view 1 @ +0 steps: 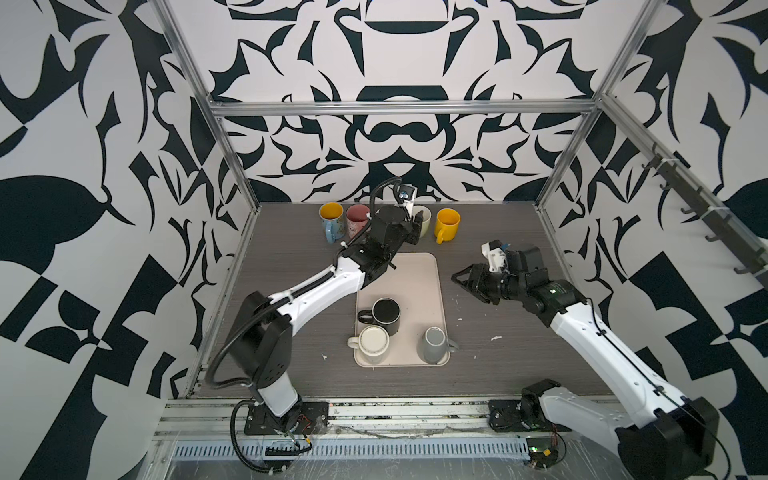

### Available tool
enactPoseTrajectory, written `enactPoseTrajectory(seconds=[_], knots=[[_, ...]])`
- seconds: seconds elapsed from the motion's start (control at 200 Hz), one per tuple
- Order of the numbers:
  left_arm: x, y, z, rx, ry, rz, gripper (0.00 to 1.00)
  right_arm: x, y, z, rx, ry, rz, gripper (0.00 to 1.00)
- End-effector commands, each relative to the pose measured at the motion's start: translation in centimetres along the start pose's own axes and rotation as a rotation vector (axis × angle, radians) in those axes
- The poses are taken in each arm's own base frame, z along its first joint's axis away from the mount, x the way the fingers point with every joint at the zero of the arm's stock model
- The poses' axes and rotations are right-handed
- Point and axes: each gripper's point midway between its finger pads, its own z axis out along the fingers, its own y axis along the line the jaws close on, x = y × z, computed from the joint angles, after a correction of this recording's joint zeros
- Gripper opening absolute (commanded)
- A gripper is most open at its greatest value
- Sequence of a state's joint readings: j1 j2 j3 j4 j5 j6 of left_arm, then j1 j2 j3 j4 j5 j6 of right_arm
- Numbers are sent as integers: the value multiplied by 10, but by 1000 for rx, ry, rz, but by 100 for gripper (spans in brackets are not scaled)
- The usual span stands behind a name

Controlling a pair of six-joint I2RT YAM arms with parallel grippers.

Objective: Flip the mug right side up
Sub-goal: 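Release the yellow mug and withdraw both grippers toward the tray, then move both grippers to the black mug on the tray and grasp it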

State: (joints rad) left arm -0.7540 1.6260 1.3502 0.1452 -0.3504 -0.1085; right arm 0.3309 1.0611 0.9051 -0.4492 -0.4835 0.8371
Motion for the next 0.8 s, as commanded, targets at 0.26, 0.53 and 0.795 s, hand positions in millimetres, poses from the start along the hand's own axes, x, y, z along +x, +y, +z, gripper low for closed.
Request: enactPoseTrajectory(seconds=[0.26, 0.53, 0.795], knots=[[101, 72, -107, -260, 536, -462, 48, 18, 29, 46, -36, 88, -70, 39], [138, 98, -162, -317, 615, -1000, 47, 16, 36, 63, -27, 105, -94, 38], [171, 91, -185, -381, 663, -1439, 47, 12, 29, 70, 7, 92, -100, 38]])
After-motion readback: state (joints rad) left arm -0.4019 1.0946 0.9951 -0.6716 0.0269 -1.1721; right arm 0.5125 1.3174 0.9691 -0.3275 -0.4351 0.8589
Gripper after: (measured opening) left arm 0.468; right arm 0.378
